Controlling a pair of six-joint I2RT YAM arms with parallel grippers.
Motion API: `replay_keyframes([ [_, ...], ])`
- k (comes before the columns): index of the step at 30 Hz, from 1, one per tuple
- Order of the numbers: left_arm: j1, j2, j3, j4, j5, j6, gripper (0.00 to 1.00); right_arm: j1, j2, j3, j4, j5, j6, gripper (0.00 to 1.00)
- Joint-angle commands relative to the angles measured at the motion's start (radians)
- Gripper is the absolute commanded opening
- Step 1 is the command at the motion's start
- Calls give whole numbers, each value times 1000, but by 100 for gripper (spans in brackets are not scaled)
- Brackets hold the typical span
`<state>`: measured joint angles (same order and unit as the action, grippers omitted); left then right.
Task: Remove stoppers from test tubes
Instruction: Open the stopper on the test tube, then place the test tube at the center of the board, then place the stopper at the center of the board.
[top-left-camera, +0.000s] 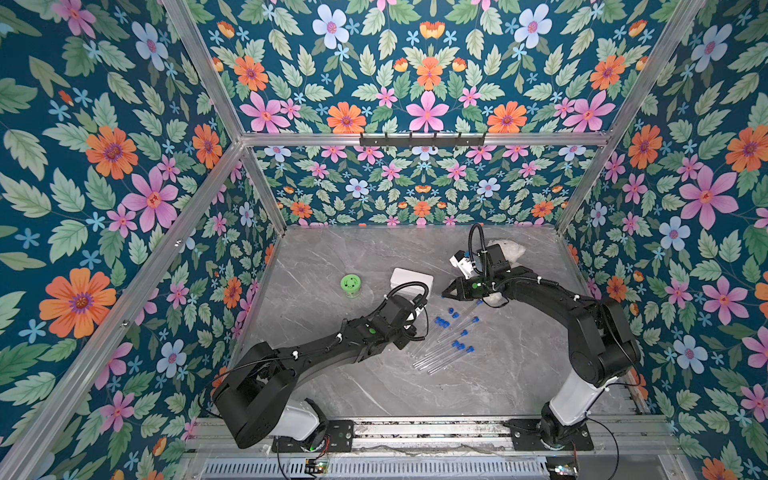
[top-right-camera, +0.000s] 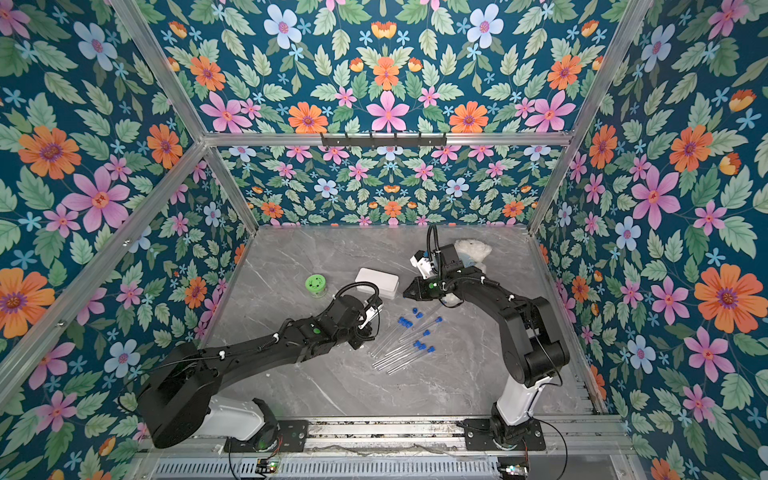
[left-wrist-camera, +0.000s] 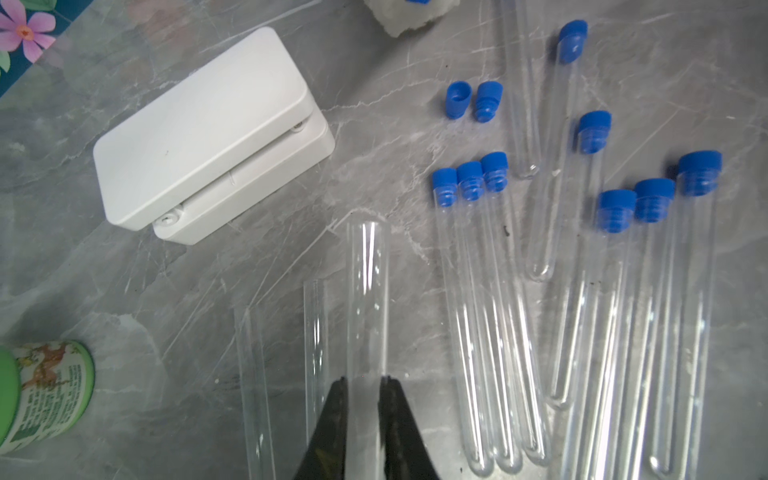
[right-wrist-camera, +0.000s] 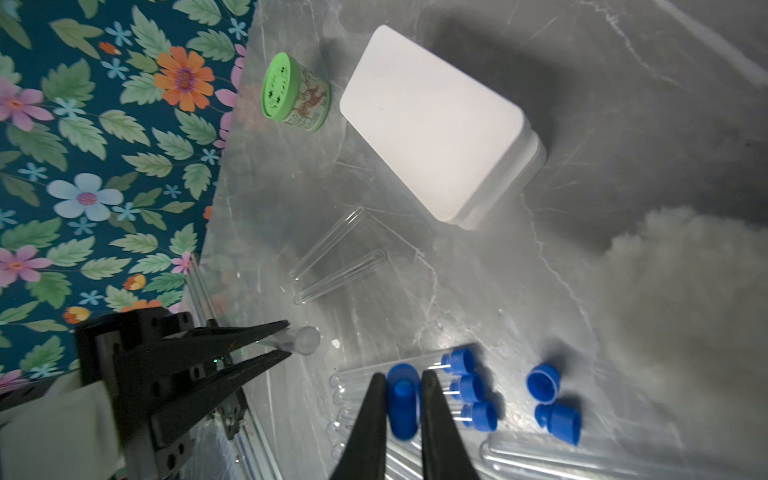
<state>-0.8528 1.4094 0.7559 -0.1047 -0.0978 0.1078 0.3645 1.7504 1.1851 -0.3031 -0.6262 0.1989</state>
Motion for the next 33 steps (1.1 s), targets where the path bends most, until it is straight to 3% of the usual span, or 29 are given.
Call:
replay_keyframes([
  [1, 1, 3, -4, -23, -27, -28, 0, 21, 22, 23, -93, 153, -68, 0],
  [7, 4, 43, 10, -45, -28, -36, 0, 76, 66, 74, -181, 338, -121, 0],
  [13, 19, 86, 42, -73, -26, -54, 0, 101, 102, 102, -217, 412, -138, 0],
  [33, 43, 176, 107, -125, -37, -79, 0, 136, 172, 150, -254, 502, -150, 12],
])
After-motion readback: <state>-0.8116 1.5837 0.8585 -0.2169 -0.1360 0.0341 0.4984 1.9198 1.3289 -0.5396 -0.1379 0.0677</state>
